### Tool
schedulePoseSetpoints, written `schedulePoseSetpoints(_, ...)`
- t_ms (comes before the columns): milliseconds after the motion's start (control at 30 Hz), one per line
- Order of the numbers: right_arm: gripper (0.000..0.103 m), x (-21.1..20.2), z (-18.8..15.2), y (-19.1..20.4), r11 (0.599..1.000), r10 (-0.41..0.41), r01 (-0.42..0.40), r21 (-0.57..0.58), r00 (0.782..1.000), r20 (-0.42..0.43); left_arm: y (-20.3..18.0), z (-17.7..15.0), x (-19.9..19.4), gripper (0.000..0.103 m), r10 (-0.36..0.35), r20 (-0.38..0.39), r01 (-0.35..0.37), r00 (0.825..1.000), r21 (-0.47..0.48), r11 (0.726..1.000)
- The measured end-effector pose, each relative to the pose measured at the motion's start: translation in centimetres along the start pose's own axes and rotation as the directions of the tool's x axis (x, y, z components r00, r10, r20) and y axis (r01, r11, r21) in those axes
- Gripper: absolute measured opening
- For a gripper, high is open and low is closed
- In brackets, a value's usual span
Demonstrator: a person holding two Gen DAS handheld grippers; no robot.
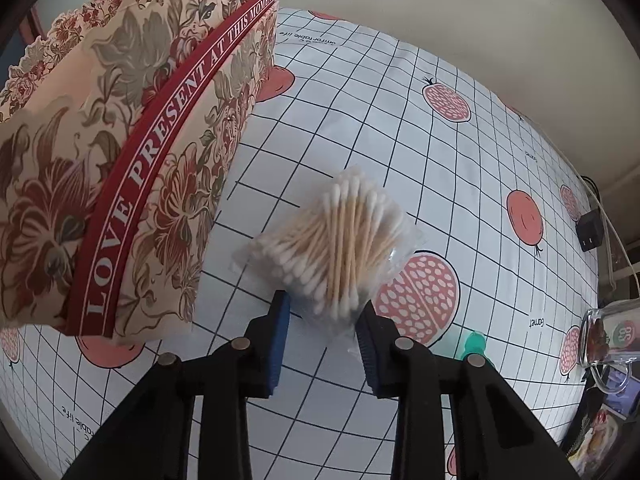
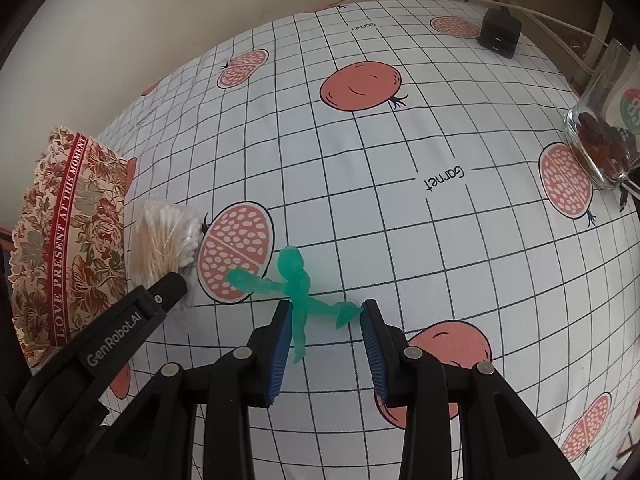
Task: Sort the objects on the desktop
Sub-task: 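Grasp the green plastic toy with the right tool while the left tool grasps the cotton swab bag, then carry the cotton swab bag and green toy with both tools over the pink box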
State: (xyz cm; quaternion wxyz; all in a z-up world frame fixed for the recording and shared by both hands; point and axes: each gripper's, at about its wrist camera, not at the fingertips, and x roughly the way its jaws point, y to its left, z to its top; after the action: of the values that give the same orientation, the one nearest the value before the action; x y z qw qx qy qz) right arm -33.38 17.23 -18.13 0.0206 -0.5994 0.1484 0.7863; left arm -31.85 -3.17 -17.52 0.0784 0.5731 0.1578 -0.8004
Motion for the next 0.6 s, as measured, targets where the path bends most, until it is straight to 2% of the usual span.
schedulePoseSetpoints(300,0.037,-2.0,0.3,-0.3,0.995,0.081,-0.085,0.059,0.995,0.063,0.8,-0.5,-0.4,0.021,-0.092,-0.047,0.088,0.995,-0.084,0.993)
schedulePoseSetpoints(500,0.037,-3.7,1.1,0.2,0.984,0.159,-0.170,0.057,0.974,0.161,0.5,-0.5,-1.6,0.019,-0.165,-0.041,0.160,0.985,-0.112,0.981)
schedulePoseSetpoints(600,0.037,-5.0,1.1,0.2,0.972,0.216,-0.231,0.050,0.954,0.210,0.1,-0.2,-2.6,0.019,-0.199,-0.025,0.195,0.980,-0.111,0.975)
